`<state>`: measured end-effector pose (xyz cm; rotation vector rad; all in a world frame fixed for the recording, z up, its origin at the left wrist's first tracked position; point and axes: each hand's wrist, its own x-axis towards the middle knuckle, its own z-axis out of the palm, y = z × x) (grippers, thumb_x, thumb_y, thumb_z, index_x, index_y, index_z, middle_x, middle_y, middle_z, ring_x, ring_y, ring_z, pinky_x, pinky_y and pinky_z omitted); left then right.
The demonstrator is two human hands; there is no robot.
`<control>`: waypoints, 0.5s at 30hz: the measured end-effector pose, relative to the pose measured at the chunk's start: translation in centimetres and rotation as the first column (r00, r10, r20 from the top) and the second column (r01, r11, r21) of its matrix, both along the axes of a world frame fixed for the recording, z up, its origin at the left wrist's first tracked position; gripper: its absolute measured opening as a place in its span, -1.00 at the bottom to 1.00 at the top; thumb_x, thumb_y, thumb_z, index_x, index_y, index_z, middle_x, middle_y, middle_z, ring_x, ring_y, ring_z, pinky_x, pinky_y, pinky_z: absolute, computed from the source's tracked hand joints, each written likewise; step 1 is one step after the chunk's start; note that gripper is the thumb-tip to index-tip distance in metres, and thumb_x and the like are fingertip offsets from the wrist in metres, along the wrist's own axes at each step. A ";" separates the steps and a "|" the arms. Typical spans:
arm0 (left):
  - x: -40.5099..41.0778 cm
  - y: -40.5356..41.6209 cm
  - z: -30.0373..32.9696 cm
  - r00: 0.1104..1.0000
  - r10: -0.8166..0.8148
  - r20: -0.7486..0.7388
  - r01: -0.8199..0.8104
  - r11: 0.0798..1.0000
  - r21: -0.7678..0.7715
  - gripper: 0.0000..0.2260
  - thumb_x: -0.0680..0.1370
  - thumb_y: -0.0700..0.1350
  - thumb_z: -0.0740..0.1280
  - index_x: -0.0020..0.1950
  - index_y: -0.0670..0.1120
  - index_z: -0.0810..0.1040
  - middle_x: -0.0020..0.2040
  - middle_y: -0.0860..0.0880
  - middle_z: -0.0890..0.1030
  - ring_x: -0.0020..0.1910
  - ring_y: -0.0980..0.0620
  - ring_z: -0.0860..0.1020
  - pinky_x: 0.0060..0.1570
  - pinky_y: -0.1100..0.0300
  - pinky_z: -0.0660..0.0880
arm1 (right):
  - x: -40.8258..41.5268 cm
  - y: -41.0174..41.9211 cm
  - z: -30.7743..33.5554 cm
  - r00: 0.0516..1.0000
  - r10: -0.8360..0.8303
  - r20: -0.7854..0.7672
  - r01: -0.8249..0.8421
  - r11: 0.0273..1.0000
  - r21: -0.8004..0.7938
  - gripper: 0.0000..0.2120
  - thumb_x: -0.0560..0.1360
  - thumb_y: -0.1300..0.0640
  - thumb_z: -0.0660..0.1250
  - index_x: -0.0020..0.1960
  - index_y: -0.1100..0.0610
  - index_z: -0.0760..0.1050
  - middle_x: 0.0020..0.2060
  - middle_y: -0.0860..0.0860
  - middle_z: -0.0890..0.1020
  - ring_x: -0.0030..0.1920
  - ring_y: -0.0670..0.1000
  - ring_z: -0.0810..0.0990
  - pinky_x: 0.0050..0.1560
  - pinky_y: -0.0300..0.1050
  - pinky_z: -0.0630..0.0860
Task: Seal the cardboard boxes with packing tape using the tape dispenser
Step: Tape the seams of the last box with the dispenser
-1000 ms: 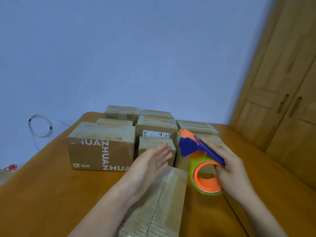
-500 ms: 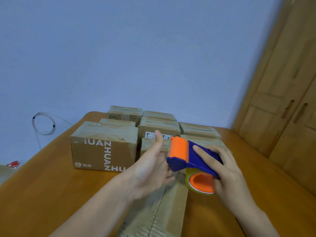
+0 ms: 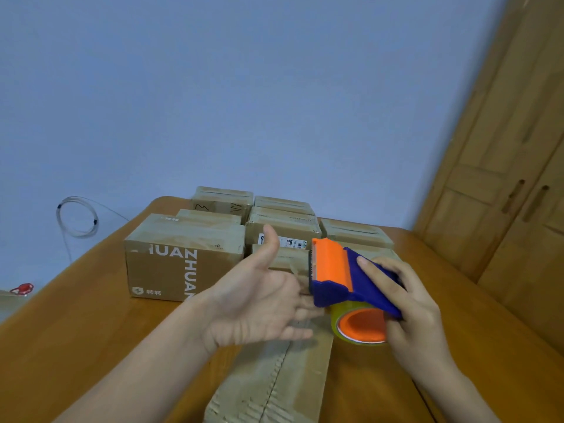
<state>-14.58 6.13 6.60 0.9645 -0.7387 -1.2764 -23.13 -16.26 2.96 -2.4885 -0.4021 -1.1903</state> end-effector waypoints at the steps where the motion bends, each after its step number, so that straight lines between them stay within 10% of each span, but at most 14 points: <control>1: 0.0 0.0 0.0 1.000 0.009 0.009 -0.009 1.000 -0.003 0.05 0.26 0.55 -0.09 0.48 -0.17 0.30 0.43 -0.13 0.42 0.42 0.00 0.36 0.41 0.01 0.22 | 0.1 0.0 0.1 1.000 0.006 0.002 -0.006 1.000 0.026 -0.08 0.23 0.49 0.14 0.43 -0.24 0.28 0.18 -0.04 0.42 0.19 -0.05 0.41 0.17 -0.46 0.31; 15: -1.0 1.4 1.4 0.940 0.320 0.115 -0.310 0.946 -0.098 -0.46 0.55 0.20 0.15 0.33 -0.18 0.48 0.29 -0.11 0.56 0.31 -0.04 0.51 0.31 0.00 0.41 | -1.0 -0.9 0.8 0.998 0.037 0.051 -0.056 0.897 0.439 -0.13 0.22 0.43 0.09 0.25 -0.41 0.41 0.12 -0.37 0.50 0.19 -0.26 0.47 0.04 -0.50 0.38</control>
